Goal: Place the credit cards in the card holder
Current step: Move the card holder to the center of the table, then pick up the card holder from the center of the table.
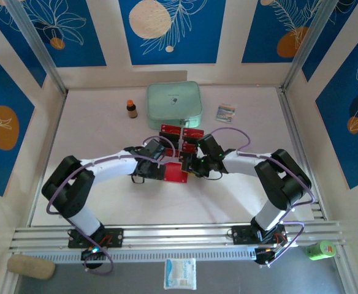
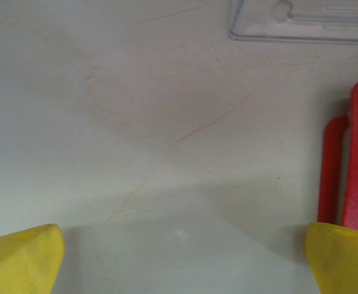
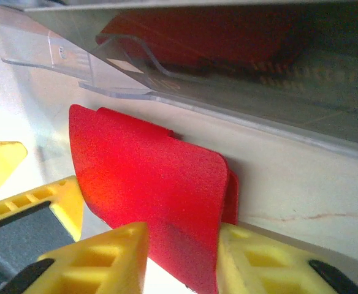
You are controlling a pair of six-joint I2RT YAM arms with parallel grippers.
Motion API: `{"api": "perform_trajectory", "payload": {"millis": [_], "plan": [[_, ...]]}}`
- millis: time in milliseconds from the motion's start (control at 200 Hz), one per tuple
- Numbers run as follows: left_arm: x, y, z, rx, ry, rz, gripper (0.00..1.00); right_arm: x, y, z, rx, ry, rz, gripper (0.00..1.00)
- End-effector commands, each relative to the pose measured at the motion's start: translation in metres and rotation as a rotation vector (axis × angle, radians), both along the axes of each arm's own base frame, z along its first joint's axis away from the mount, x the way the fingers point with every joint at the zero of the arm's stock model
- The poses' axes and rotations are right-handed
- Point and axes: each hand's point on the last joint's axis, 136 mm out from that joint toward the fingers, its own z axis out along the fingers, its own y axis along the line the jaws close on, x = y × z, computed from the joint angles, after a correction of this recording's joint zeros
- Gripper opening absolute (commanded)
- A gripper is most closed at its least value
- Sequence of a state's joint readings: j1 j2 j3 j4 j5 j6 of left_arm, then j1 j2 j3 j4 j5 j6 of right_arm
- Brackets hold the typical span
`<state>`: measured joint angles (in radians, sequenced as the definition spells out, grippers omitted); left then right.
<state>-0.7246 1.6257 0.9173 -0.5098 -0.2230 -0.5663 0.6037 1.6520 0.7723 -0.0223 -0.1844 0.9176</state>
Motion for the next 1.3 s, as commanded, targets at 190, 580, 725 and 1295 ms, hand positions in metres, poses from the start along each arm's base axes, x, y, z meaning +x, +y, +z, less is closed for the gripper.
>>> {"api": "perform_trajectory", "payload": {"millis": [190, 580, 725, 1295], "plan": [[-0.005, -0.002, -0.007, 0.033, 0.0, -0.034, 1.0, -0.014, 0.001, -0.013, 0.011, 0.076, 0.002, 0.16], [-0.007, -0.005, 0.005, 0.01, -0.006, -0.029, 1.0, -0.029, -0.008, -0.017, 0.003, 0.077, -0.009, 0.0], [-0.006, -0.008, 0.016, -0.028, -0.027, -0.024, 1.0, -0.037, -0.014, -0.018, -0.015, 0.078, -0.016, 0.0], [-0.013, -0.007, -0.011, 0.002, 0.024, -0.034, 1.0, -0.044, -0.015, -0.036, -0.048, 0.106, -0.025, 0.12]]}}
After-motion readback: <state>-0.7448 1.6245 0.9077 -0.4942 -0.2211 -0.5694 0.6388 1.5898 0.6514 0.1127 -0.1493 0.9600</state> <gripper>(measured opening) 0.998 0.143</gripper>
